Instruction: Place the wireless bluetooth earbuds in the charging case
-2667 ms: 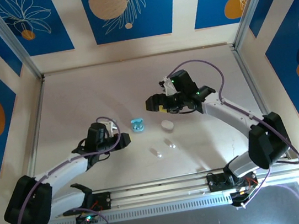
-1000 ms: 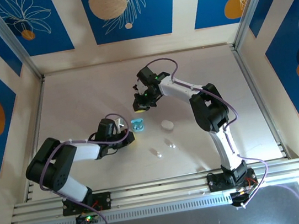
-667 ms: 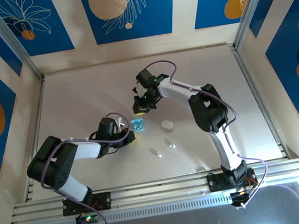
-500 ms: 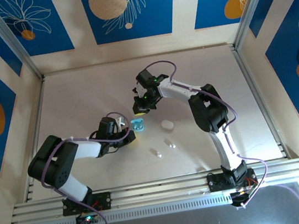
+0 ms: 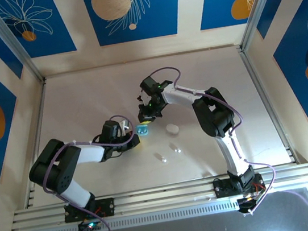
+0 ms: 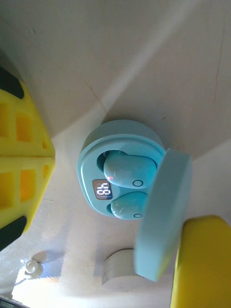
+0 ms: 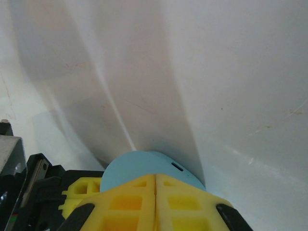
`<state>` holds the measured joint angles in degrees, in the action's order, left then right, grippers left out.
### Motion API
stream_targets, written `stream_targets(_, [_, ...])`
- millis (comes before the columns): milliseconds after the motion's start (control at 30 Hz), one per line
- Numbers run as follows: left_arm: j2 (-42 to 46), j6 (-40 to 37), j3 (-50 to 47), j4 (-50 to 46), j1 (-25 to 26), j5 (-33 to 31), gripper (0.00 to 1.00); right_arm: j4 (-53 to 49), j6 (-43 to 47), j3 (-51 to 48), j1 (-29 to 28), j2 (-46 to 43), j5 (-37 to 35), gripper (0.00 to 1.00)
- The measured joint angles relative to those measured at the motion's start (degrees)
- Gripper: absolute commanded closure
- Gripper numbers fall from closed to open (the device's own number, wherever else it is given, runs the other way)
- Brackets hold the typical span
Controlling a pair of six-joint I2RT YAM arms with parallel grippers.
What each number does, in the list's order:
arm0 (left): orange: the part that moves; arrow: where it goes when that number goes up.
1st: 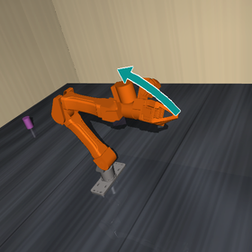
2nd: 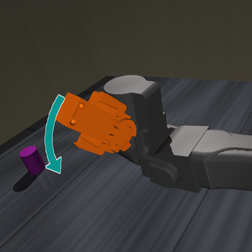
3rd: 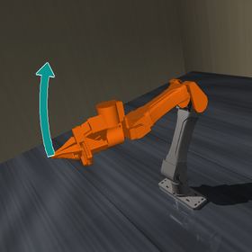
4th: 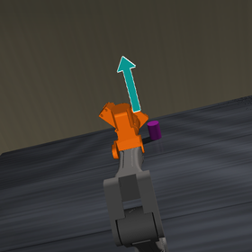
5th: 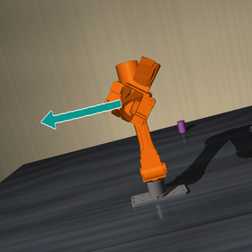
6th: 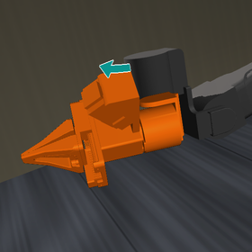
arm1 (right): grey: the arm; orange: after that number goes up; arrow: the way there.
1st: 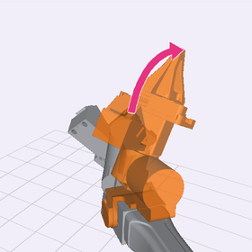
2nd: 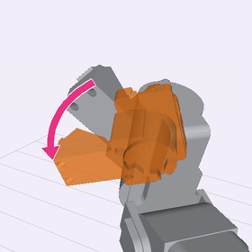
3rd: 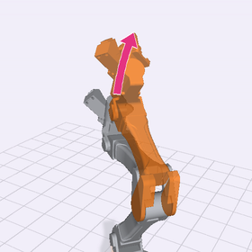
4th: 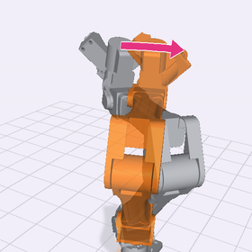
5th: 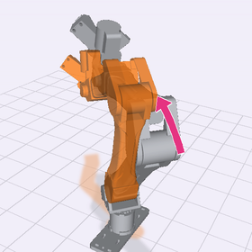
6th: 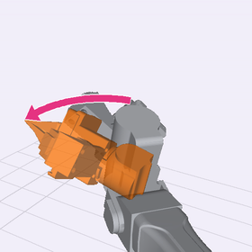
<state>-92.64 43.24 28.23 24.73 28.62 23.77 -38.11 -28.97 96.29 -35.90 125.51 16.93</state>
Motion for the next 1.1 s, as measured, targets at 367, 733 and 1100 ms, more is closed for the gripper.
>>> stream_targets(367, [-0.2,0.2,0.2,0.0,0.0,0.0,1.0,0.2,0.0,-1.6,-0.2,-0.2,0.0,0.92])
stream_targets(733, [8.7,0.0,-1.5,-2.7,0.0,-3.3,0.87,2.9,-0.3,-9.6,-0.2,-8.2,-1.6,0.84])
stream_targets(1100, [35.3,-3.5,-1.9,-20.3,0.2,-7.5,0.28,6.4,-1.6,-25.0,-0.2,-28.3,-4.4,0.6])
